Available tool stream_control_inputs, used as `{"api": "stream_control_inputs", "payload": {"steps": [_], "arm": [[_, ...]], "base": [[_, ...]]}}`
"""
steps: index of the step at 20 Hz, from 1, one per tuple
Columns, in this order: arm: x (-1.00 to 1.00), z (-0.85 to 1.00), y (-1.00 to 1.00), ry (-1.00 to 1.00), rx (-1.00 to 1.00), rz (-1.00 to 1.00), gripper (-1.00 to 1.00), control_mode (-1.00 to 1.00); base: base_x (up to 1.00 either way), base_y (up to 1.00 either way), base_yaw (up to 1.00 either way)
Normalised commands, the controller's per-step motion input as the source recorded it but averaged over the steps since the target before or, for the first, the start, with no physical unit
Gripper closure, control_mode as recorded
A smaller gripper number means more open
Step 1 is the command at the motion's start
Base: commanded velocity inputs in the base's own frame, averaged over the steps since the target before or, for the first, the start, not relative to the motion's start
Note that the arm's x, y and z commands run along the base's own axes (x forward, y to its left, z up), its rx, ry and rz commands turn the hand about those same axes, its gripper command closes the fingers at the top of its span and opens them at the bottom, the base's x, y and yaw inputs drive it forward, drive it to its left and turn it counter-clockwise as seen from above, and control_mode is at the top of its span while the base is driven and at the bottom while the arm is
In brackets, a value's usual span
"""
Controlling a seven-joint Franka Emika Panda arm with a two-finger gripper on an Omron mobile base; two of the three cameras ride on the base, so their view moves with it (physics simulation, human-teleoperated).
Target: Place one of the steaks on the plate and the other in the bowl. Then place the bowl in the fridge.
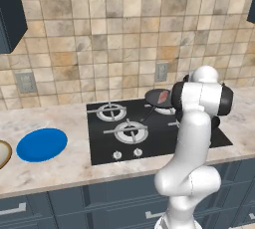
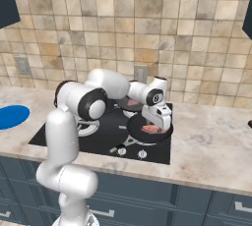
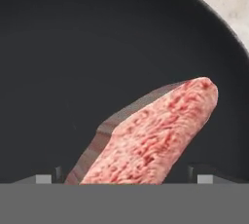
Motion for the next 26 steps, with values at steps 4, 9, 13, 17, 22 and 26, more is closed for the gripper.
{"api": "stream_control_inputs", "payload": {"steps": [4,9,13,17,22,26], "arm": [[0.14,-0.38,0.00,0.00,0.00,0.00,-1.00,-1.00],[0.09,-0.52,0.00,0.00,0.02,0.00,1.00,-1.00],[0.01,-0.24,0.01,0.00,0.00,0.00,1.00,-1.00],[-0.02,-0.07,0.04,0.00,0.00,0.00,1.00,-1.00],[-0.19,0.48,0.01,-0.01,0.00,0.00,1.00,-1.00],[-0.06,0.83,0.20,0.09,0.00,0.00,1.00,-1.00]], "base": [[0.00,0.00,0.00],[0.00,0.00,0.00],[0.00,0.00,0.00],[0.00,0.00,0.00],[0.00,0.00,0.00],[0.00,0.00,0.00]]}}
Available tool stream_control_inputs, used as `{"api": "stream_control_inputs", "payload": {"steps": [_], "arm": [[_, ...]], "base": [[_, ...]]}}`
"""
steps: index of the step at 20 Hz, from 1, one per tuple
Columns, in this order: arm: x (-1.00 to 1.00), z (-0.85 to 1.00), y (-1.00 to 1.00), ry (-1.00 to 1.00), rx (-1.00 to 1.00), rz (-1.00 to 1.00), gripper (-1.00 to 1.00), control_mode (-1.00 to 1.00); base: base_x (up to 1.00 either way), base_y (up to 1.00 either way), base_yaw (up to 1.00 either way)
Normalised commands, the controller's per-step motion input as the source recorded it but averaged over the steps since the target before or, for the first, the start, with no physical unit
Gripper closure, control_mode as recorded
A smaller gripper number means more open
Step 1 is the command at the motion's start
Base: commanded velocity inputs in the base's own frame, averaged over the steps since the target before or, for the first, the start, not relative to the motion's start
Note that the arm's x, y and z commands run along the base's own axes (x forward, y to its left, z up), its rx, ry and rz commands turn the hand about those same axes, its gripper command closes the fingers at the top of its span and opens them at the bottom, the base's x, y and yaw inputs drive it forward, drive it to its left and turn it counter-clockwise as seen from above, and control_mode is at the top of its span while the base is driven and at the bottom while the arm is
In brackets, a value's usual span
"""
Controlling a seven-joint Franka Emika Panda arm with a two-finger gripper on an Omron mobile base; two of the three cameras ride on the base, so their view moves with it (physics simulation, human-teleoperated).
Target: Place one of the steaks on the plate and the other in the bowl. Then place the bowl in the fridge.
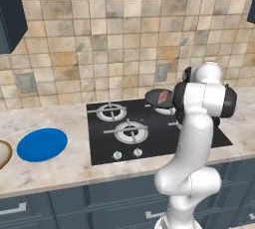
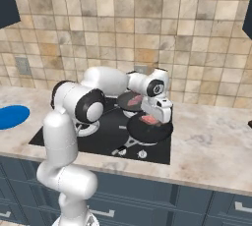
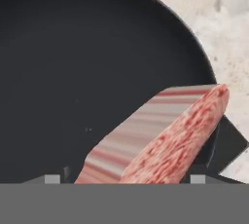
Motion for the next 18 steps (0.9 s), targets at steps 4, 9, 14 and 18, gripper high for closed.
{"api": "stream_control_inputs", "payload": {"steps": [4,9,14,18], "arm": [[-0.28,0.51,0.71,0.06,0.00,0.10,1.00,-1.00],[-0.43,0.24,0.99,0.00,-0.02,0.20,1.00,-1.00],[-0.33,0.46,1.00,0.01,-0.10,0.25,1.00,-1.00],[-0.09,0.12,1.00,0.07,-0.01,0.29,1.00,-1.00]], "base": [[0.00,0.00,0.00],[0.00,0.00,0.00],[0.00,0.00,0.00],[0.00,0.00,0.00]]}}
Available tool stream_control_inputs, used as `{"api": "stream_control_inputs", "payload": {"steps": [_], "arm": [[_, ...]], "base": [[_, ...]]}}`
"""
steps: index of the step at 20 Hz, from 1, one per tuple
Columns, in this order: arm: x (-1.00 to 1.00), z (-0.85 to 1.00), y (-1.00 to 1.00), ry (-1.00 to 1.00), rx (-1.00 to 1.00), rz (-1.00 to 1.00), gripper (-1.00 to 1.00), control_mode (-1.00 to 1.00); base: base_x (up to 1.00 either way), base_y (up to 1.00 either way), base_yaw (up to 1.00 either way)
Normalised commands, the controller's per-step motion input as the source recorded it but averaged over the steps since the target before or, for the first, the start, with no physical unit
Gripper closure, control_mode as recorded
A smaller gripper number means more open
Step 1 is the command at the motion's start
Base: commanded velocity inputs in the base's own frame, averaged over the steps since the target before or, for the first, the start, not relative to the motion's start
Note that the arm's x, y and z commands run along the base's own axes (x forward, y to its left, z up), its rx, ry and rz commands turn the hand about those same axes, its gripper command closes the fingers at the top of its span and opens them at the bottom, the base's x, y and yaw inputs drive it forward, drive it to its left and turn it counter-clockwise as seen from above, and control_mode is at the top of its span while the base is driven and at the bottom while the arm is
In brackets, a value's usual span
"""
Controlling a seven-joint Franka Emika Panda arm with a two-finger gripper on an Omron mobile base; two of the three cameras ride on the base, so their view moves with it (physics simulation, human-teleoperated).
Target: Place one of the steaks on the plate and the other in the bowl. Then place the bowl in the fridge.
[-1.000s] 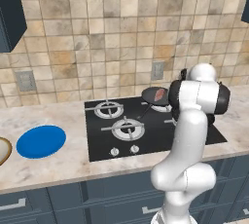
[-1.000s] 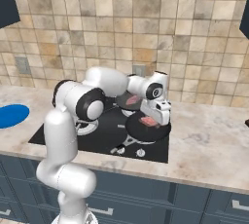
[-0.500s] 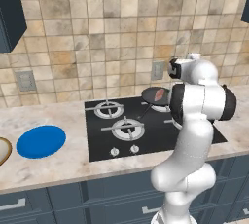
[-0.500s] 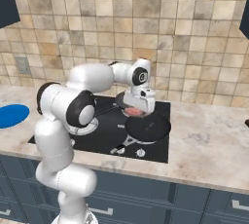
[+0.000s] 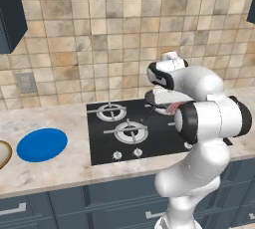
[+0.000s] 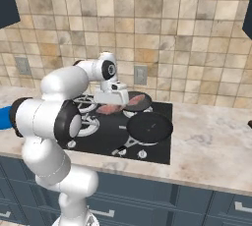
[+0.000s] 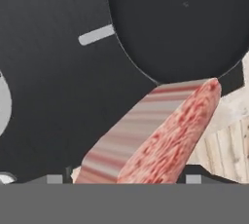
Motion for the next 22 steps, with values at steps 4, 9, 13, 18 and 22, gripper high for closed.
{"api": "stream_control_inputs", "payload": {"steps": [4,9,13,18,22], "arm": [[0.00,0.18,1.00,0.11,0.00,0.30,1.00,-1.00],[0.00,0.08,1.00,0.11,0.01,0.30,1.00,-1.00],[0.00,0.00,1.00,0.02,0.02,0.30,1.00,-1.00],[0.00,-0.03,1.00,0.00,0.07,0.27,1.00,-1.00],[-0.04,-0.17,1.00,-0.07,0.13,0.28,1.00,-1.00]], "base": [[0.00,0.00,0.00],[0.00,0.00,0.00],[0.00,0.00,0.00],[0.00,0.00,0.00],[0.00,0.00,0.00]]}}
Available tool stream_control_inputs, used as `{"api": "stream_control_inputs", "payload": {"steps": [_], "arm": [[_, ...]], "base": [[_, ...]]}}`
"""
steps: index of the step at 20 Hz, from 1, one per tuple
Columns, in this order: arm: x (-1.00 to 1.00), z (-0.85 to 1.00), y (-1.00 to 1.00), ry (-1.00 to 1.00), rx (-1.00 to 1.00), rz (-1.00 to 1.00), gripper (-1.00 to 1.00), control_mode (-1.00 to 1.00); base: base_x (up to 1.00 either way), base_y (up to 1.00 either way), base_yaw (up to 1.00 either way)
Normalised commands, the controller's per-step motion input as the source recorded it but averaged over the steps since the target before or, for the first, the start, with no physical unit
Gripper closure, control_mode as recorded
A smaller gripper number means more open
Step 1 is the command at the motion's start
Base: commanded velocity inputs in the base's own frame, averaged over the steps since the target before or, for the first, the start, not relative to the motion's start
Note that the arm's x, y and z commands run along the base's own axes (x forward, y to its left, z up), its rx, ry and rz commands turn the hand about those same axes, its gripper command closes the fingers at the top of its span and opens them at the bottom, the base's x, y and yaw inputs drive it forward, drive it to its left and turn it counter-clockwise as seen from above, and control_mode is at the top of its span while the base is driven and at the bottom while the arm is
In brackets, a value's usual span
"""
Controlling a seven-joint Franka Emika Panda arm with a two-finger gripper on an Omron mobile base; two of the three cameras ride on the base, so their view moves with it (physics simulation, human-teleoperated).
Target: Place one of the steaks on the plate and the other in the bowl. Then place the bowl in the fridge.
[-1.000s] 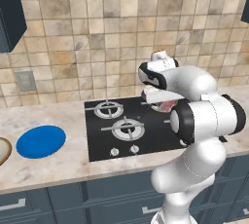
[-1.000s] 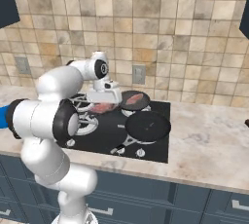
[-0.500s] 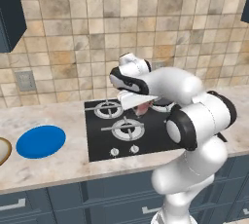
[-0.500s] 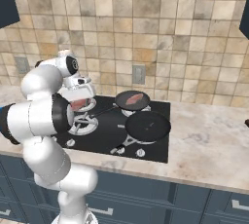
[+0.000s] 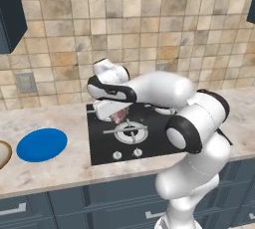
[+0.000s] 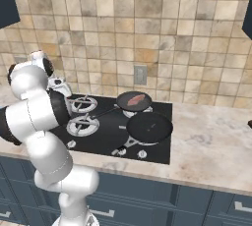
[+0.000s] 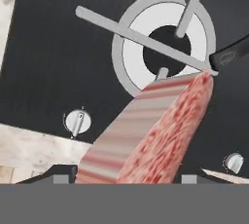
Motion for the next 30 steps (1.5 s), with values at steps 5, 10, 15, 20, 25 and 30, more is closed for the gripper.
{"api": "stream_control_inputs", "payload": {"steps": [5,10,15,20,25,30], "arm": [[-0.02,-0.22,1.00,-0.20,0.17,0.26,1.00,-1.00],[0.00,0.00,1.00,-0.07,0.21,0.23,1.00,-1.00],[0.06,-0.02,1.00,0.08,0.21,0.18,1.00,-1.00],[0.05,-0.23,0.99,-0.02,0.03,0.12,1.00,-1.00],[0.15,-0.03,0.97,-0.01,0.00,0.05,1.00,-1.00],[0.35,-0.13,0.82,0.02,0.00,0.01,1.00,-1.00]], "base": [[0.00,0.00,0.00],[0.00,0.00,0.00],[0.00,0.00,0.00],[0.00,0.00,0.00],[0.00,0.00,0.00],[0.00,0.00,0.00]]}}
